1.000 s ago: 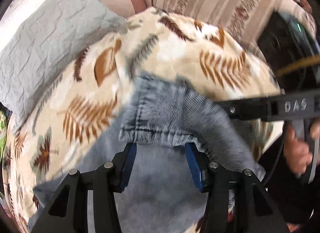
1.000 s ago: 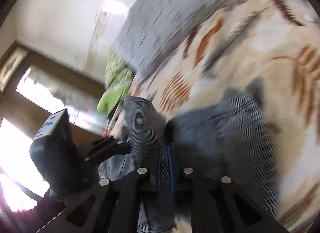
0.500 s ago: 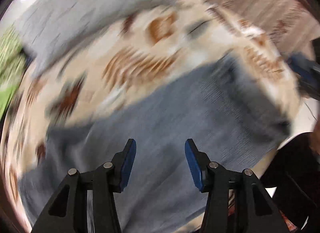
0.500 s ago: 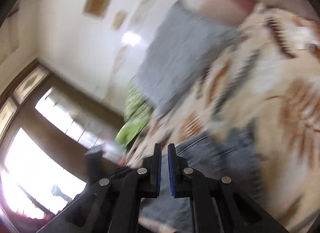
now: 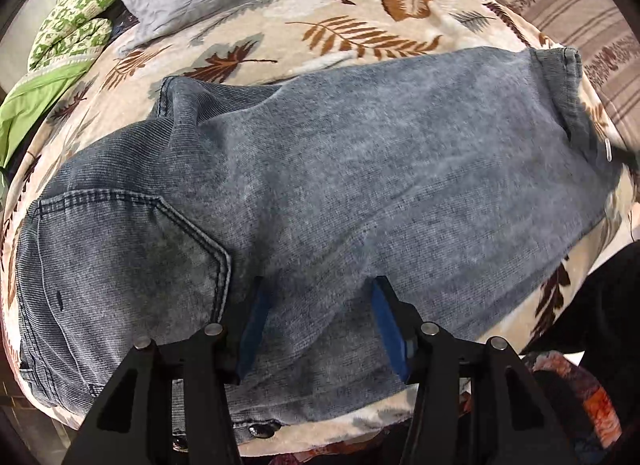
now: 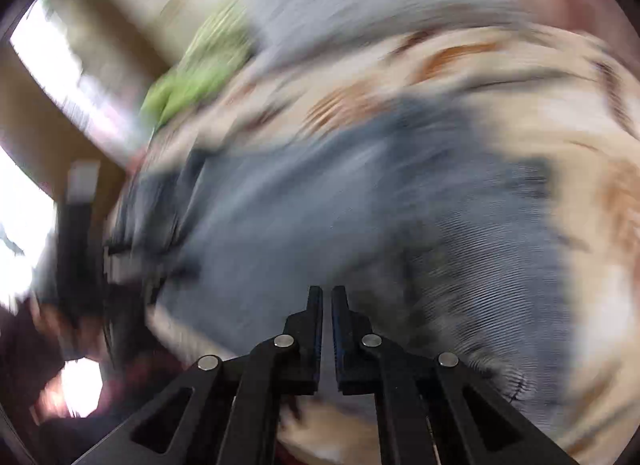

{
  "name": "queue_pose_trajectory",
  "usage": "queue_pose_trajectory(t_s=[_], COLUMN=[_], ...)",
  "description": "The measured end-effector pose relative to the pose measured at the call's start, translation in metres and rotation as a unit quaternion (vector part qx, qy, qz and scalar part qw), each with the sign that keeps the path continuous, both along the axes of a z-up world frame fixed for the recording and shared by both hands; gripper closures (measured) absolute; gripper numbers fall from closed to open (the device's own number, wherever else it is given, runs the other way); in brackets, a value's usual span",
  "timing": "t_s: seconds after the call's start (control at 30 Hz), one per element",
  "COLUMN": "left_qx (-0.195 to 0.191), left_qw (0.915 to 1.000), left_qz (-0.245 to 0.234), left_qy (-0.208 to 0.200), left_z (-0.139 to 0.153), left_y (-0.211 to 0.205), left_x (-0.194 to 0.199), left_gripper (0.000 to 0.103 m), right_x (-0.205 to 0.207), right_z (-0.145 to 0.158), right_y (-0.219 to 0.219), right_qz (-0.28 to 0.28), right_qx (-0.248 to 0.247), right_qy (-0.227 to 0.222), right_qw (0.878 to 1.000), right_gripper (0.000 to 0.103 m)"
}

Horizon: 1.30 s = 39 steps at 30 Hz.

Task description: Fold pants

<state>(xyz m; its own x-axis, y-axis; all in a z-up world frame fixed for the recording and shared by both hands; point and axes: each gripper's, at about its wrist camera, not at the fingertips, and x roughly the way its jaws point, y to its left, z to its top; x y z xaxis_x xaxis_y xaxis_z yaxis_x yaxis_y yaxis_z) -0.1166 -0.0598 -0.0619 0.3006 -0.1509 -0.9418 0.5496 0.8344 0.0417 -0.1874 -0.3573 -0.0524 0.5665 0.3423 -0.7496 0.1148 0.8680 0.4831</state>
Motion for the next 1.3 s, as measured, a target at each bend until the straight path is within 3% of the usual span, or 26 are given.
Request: queue_pose_trajectory(t_s=[0.07,0.13,0.23,0.3,0.5,0.6,0.7,0.83,0.9,0.97,1.03,1.1,1.2,1.3], left_qx=[-0.009,-0.013,-0.018,-0.029,-0.079,-0.086,-0.081,-0.061,-0.069,-0.048,-0.001,0.013,-0.029,-0.095], left_qw=[1.0000,0.9999,0.9997,0.9995,0.9966,0.9923,0.9832,0.9704,0.9688,0.9737,0.9781,0.9797,0.9821,0.9730], left_qz=[-0.001,-0.007,-0.013,-0.012,0.021,0.066,0.134,0.219,0.232,0.219,0.190,0.180,0.180,0.208], left_qy=[0.003,0.000,-0.006,-0.002,-0.010,-0.060,-0.094,-0.080,-0.055,-0.037,-0.085,-0.087,-0.046,-0.029], left_z=[0.000,-0.001,0.000,0.003,0.025,0.046,0.057,0.046,0.028,0.009,0.008,0.007,0.013,0.030], left_y=[0.006,0.011,0.016,0.022,0.064,0.099,0.139,0.184,0.193,0.187,0.172,0.168,0.187,0.224], left_x=[-0.004,-0.009,-0.021,-0.027,-0.025,-0.015,0.004,0.029,0.036,0.034,0.018,0.013,0.014,0.008], left_gripper=[0.050,0.050,0.050,0.050,0.063,0.063,0.063,0.063,0.068,0.069,0.070,0.072,0.072,0.074], right_x=[-0.010,-0.021,-0.024,-0.022,0.002,-0.001,0.006,0.016,0.015,0.014,0.015,0.015,0.017,0.019], right_z=[-0.003,0.004,0.025,0.028,0.016,0.008,-0.001,-0.013,-0.013,-0.016,-0.020,-0.023,-0.026,-0.028], right_y=[-0.042,-0.057,-0.034,-0.015,0.054,0.073,0.087,0.099,0.100,0.095,0.090,0.084,0.080,0.079], right_qz=[-0.109,-0.136,-0.079,-0.031,0.076,0.111,0.121,0.131,0.133,0.132,0.129,0.125,0.122,0.118], right_qx=[-0.019,0.000,-0.005,-0.014,-0.057,-0.069,-0.067,-0.066,-0.068,-0.049,-0.026,-0.004,0.018,0.028], right_qy=[0.020,0.000,-0.065,-0.078,-0.039,-0.024,-0.004,0.028,0.026,0.029,0.034,0.039,0.044,0.045], right_qw=[0.994,0.991,0.995,0.996,0.995,0.991,0.990,0.989,0.989,0.990,0.991,0.991,0.991,0.992], right_gripper=[0.096,0.094,0.094,0.094,0.094,0.094,0.094,0.094,0.093,0.092,0.092,0.092,0.092,0.092])
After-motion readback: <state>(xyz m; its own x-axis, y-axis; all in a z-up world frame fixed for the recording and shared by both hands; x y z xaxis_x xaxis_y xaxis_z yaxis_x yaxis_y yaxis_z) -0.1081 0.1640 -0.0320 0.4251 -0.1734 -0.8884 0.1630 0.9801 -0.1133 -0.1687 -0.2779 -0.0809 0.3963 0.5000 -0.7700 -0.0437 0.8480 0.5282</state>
